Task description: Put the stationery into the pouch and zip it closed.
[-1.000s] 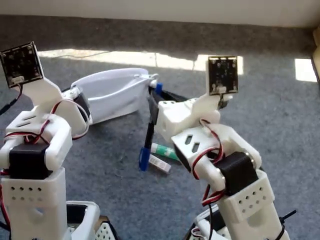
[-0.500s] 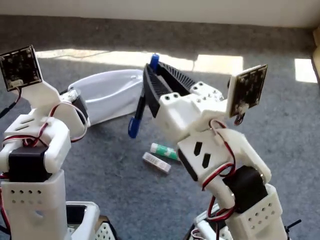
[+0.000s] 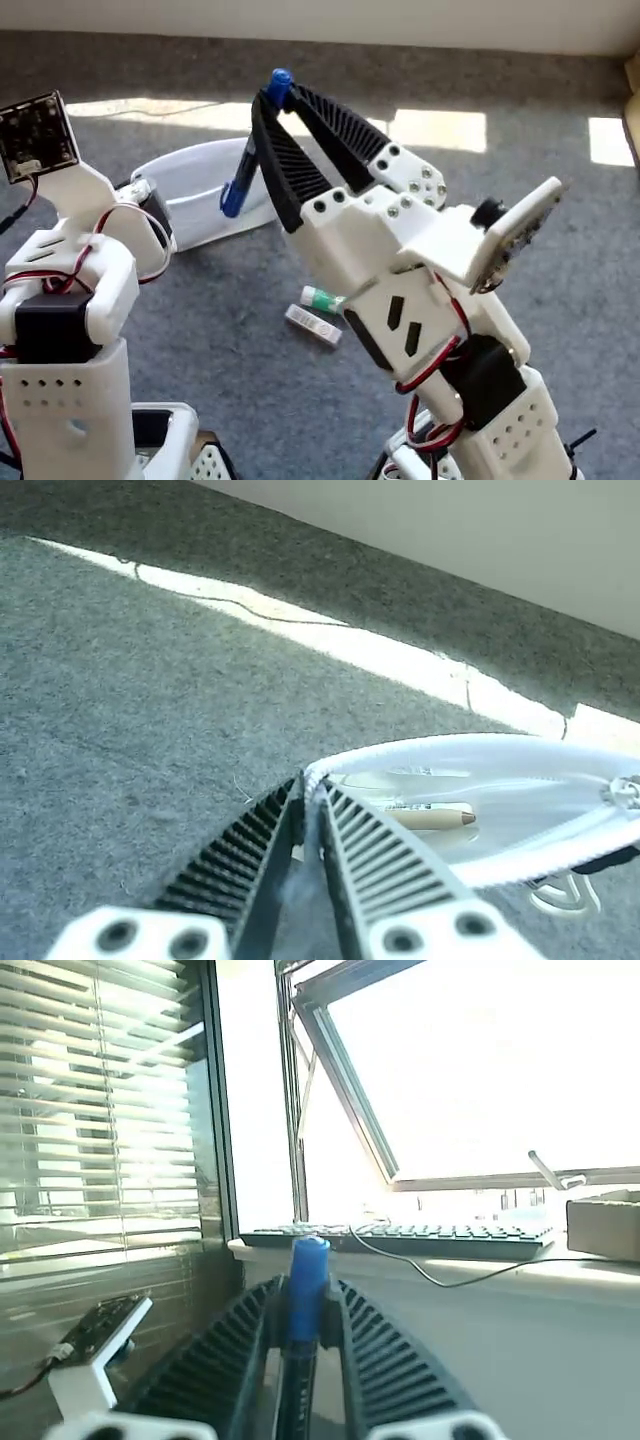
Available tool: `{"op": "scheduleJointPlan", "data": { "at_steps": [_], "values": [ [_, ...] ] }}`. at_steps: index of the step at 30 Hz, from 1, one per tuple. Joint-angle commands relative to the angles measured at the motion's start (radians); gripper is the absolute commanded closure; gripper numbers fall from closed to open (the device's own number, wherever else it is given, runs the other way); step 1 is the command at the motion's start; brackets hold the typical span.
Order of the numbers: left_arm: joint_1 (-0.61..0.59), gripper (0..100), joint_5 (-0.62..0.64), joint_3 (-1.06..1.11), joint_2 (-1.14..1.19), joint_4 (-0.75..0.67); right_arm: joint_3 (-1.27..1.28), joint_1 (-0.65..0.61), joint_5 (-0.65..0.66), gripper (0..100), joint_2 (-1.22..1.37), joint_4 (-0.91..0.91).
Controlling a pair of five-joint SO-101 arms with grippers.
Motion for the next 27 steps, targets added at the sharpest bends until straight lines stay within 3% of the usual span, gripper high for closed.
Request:
{"op": "scheduleJointPlan", "data": {
  "at_steps": [1,10,16,27],
  "values": [
    [-0.015,99,-0.009,0.01,0.018,0.005,-0.004,-0.008,0.014,99.3,0.065,-0.12],
    [-0.015,99,-0.009,0.01,0.018,0.005,-0.004,-0.004,0.014,99.3,0.242,-0.275],
    [-0.015,99,-0.009,0.01,0.018,0.005,-0.004,0.064,0.008,99.3,0.348,-0.344],
    [-0.015,99,-0.009,0.01,0.018,0.005,0.163,0.07,0.006,99.3,0.305,-0.348]
  ]
}}
